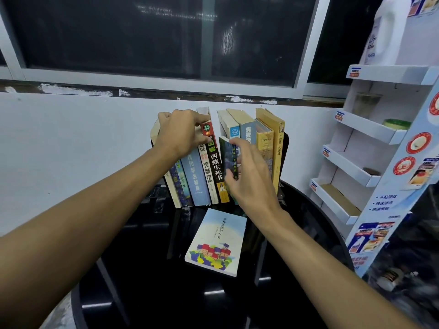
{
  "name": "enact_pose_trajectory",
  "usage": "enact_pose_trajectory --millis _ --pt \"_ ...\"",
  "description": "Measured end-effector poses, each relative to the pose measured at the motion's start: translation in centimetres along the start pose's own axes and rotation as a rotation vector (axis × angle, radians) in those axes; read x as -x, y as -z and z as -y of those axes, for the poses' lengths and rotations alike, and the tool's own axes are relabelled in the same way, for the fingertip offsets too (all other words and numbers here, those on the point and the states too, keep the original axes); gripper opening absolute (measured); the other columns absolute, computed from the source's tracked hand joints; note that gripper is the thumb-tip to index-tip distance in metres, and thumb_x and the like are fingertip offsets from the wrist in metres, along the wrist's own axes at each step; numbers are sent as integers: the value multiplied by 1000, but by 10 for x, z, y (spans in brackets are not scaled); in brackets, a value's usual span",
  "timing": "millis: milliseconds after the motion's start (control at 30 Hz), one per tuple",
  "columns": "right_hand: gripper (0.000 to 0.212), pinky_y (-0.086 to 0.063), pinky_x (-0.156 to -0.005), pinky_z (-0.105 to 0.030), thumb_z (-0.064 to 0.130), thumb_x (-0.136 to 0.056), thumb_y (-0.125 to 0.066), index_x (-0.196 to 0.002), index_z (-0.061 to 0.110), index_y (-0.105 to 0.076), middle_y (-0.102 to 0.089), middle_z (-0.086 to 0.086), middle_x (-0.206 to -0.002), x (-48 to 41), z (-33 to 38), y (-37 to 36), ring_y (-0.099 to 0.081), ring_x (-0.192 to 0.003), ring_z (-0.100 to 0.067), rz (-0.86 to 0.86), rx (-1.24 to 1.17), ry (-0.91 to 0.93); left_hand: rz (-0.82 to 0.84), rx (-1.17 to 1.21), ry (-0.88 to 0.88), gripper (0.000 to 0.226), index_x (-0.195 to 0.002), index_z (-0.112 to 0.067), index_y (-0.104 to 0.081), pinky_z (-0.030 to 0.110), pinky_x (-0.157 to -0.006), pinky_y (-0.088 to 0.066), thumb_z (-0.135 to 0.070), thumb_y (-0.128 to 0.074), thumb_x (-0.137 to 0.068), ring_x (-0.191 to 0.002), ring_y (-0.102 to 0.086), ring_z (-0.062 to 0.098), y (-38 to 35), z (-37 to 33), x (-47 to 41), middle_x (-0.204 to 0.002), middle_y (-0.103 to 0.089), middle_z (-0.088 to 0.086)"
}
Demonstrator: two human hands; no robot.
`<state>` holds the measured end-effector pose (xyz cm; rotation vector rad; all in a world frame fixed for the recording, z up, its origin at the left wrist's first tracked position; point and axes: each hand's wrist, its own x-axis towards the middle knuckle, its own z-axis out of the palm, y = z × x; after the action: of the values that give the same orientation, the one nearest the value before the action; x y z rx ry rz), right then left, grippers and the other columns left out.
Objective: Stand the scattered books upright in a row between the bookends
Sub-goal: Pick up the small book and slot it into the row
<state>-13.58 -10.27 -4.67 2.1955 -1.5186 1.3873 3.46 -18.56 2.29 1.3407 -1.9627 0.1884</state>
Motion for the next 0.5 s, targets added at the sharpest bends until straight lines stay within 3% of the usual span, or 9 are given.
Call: enact_pose_trajectory --millis 133,267,500 --pt "56 -54 -85 -27 1 -90 -69 -139 16 -46 -54 -5 -128 -1 -13 -15 -60 -105 -18 -52 -18 4 -6 0 -8 33 -119 -34 -72 40 -89 -23 -40 -76 -86 -119 -55 24 0 -1 2 -120 -72 -4" --pt "56 -56 -90 -34 -2 -88 -71 -136 14 -48 -53 -4 -128 6 -28 -36 -60 -110 -18 -98 -54 32 -13 -8 -13 33 -119 -34 -72 42 -91 -25 -39 -76 -86 -119 -56 24 -2 -1 1 -121 -72 -5" --pt "52 -60 -84 -33 1 -86 -76 -131 13 -54 -57 -2 -122 14 -43 -60 -64 -99 -16 -162 -49 3 -30 13 -13 28 -114 -31 -73 37 -85 -19 -36 -76 -87 -116 -56 22 -3 -1 3 -117 -72 -7"
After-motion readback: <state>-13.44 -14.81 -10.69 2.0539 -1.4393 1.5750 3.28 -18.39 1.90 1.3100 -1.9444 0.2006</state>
